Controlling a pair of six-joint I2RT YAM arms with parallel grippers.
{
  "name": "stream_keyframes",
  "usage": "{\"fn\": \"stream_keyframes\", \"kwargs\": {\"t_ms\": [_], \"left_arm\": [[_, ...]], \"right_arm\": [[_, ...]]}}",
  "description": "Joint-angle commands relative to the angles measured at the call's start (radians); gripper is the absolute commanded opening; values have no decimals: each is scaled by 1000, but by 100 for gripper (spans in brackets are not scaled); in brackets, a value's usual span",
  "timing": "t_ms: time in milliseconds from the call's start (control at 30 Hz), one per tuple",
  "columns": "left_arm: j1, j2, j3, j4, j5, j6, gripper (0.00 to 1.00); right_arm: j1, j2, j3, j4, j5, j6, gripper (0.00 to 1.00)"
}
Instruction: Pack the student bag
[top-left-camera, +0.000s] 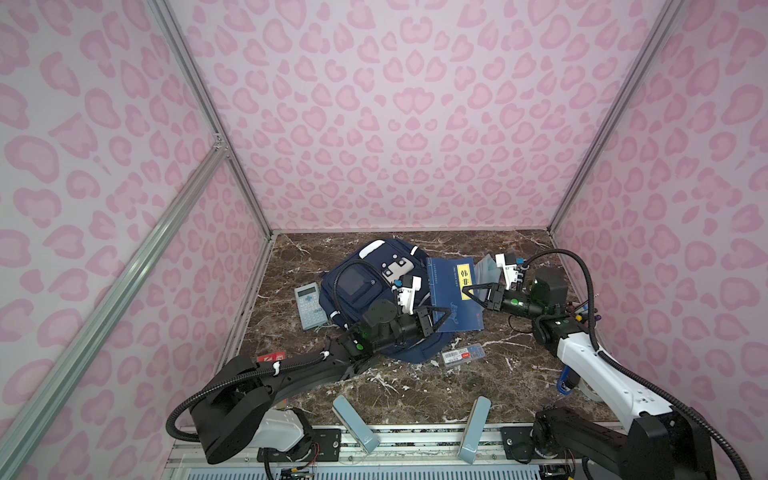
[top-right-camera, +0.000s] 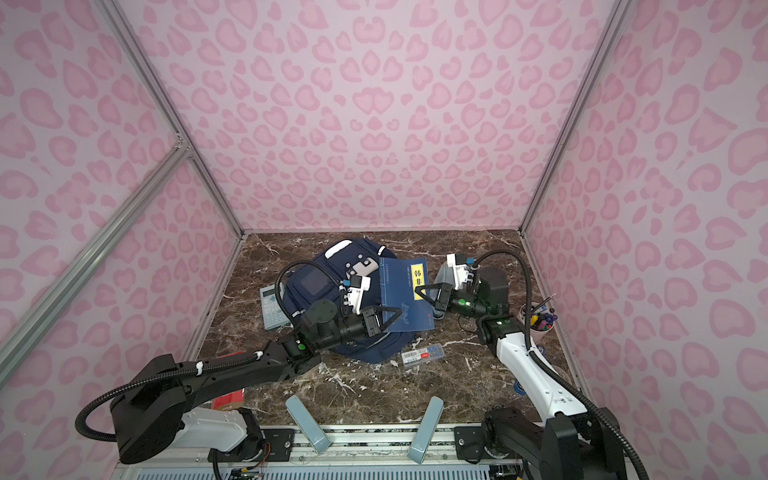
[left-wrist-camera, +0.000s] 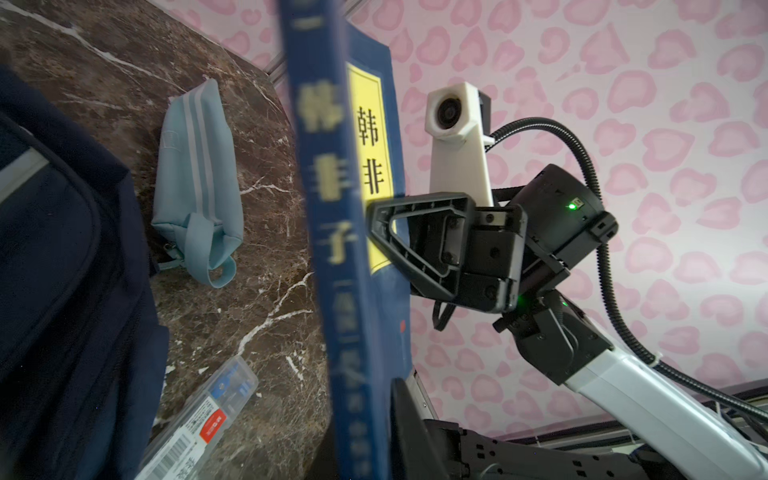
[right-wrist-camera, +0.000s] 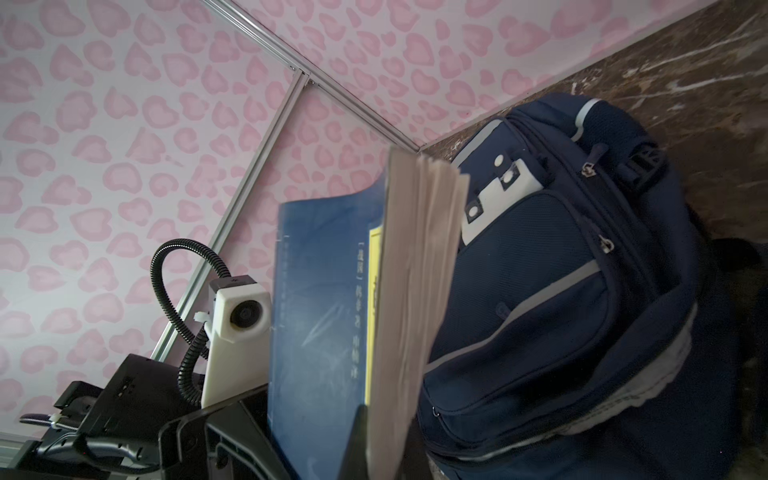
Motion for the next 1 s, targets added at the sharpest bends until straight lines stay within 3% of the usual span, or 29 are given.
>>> {"fn": "stream_keyframes", "kwargs": {"t_ms": [0,33,100,167,200,267,333,433,633,733,767,833,867,900,967], "left_arm": [[22,-28,28,-115,-25,114,72],[40,-43,34,-185,-52,140,82],[73,-67,51,-298,-95,205,92],[77,-74,119,-528,-262,309,96],[78,-64,151,-617,-341,350,94],[78,-34,186,-709,-460,439,79],[77,31,220,-744,-459,578,69],[64,160,320,-836,-526,653,71],[56,381,467,-876,-579,738,73],[60,473,526,-876,-553,751,69],[60,495,538,-875,-544,756,62],[60,521,566,-882,-524,755,24],[61,522,575,-890,-525,754,11],[62,512,583,-896,-525,750,4],[75,473,590,-908,-503,741,4]], "right_arm": [[-10,-13,8,-56,23,-52,0],[-20,-19,13,-93,42,-65,0],[-46,-28,4,-108,59,-64,0],[-84,-45,-19,-88,86,-37,0],[-98,-54,-28,-85,99,-31,0],[-123,-80,-23,-159,190,-51,0],[-140,-106,11,-318,337,-97,0],[-161,-135,16,-394,439,-107,0],[-170,-157,0,-417,434,-127,0],[-170,-172,-1,-454,451,-154,0],[-170,-179,-4,-462,458,-160,0],[-170,-197,-27,-452,466,-151,0],[-170,-204,-40,-440,456,-140,0],[-166,-212,-62,-415,438,-124,0],[-144,-226,-109,-348,421,-68,0]]}}
